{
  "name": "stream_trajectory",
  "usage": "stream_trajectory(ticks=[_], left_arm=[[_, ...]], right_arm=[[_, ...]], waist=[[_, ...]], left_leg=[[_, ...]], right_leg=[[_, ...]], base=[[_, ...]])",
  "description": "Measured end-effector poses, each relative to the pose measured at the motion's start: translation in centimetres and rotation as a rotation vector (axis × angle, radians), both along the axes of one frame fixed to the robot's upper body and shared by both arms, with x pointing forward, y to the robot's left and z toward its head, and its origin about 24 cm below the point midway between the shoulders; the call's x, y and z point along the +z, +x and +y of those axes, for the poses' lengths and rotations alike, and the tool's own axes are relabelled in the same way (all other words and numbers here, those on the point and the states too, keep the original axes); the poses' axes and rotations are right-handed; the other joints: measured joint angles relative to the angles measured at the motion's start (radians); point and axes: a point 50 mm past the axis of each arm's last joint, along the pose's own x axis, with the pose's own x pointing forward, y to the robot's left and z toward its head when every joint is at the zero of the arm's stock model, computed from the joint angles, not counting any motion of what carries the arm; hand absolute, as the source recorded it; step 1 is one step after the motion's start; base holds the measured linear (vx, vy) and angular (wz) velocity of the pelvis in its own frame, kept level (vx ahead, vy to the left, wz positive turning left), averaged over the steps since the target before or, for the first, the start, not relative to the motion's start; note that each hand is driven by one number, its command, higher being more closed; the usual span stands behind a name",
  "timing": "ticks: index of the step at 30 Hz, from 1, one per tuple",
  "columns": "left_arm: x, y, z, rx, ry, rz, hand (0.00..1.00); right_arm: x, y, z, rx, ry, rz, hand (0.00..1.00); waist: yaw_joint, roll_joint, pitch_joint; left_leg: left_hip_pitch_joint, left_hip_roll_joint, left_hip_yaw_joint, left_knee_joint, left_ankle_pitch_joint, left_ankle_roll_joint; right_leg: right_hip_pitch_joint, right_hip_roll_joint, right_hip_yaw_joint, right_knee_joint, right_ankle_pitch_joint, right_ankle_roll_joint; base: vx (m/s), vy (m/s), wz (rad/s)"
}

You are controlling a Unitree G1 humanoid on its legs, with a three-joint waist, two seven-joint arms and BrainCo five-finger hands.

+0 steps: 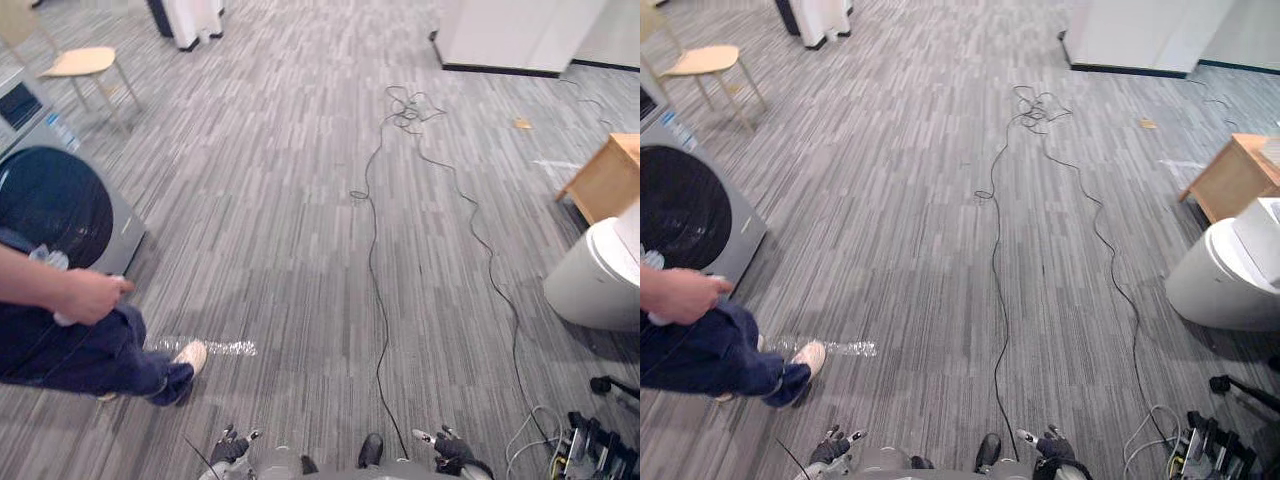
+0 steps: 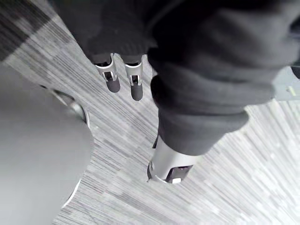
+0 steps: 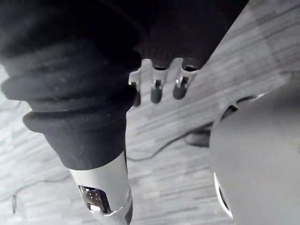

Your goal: Organize washtable

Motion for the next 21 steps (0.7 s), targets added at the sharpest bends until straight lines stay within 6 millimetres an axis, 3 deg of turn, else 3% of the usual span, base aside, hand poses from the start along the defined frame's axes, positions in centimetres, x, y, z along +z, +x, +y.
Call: stream_trajectory(ticks=[3, 4, 5, 7, 9, 13, 21], left_arm=[[0.1, 0.3, -0.4, -0.047, 0.009, -0.01, 0.0], [0.1, 0.5, -0.4, -0.066, 0.013, -0.012, 0.0], [0.2, 0.7, -0.2, -0.1, 0.034, -0.012, 0.0], [0.2, 0.8, 0.0, -0.135, 0.053, -0.005, 0.0], [-0.1, 0.4, -0.2, -0.142, 0.046, 0.018, 0.0], [-0.4, -0.1, -0.2, -0.179, 0.055, 0.061, 0.0], [-0.8, -0.6, -0.2, -0.242, 0.065, 0.113, 0.0]], right_arm=[[0.0, -0.3, -0.2, -0.002, -0.008, -0.003, 0.0], [0.0, -0.3, -0.2, -0.002, -0.01, -0.006, 0.0], [0.0, -0.4, 0.1, 0.002, -0.004, -0.003, 0.0], [-0.1, -0.4, 0.1, 0.04, -0.016, 0.009, 0.0], [0.0, -0.4, -0.1, 0.052, -0.025, 0.009, 0.0], [0.0, -0.4, -0.2, 0.045, -0.025, 0.008, 0.0], [-0.3, -1.5, 0.2, 0.013, 0.0, 0.036, 0.0]], waist=[[-0.001, 0.016, -0.002], [0.0, 0.019, -0.004], [-0.001, -0.006, -0.01], [0.007, -0.017, -0.017], [0.002, -0.002, -0.023], [-0.02, 0.006, -0.038], [-0.026, -0.002, -0.084]], left_leg=[[0.014, -0.026, -0.166, -0.092, -0.019, -0.009], [0.021, -0.044, -0.167, -0.12, -0.008, 0.002], [0.022, -0.08, -0.167, -0.171, 0.026, 0.022], [0.041, -0.122, -0.169, -0.229, 0.053, 0.046], [0.068, -0.156, -0.174, -0.259, 0.062, 0.054], [0.106, -0.181, -0.178, -0.266, 0.062, 0.054], [0.175, -0.211, -0.177, -0.263, 0.062, 0.054]], right_leg=[[-0.002, -0.005, 0.042, -0.02, 0.024, 0.034], [-0.002, -0.015, 0.053, -0.033, 0.034, 0.039], [-0.008, -0.038, 0.07, -0.057, 0.053, 0.057], [-0.015, -0.068, 0.073, -0.069, 0.073, 0.057], [-0.003, -0.097, 0.076, -0.071, 0.073, 0.064], [0.028, -0.117, 0.091, -0.073, 0.072, 0.065], [0.079, -0.142, 0.101, -0.065, 0.073, 0.064]], base=[[0.0, 0.169, -0.56], [0.06, 0.251, 0.08], [0.06, 0.198, 0.3], [0.07, 0.187, 0.27], [0.11, 0.257, 0.08], [0.12, 0.161, -0.07], [0.09, 0.066, -0.19]])
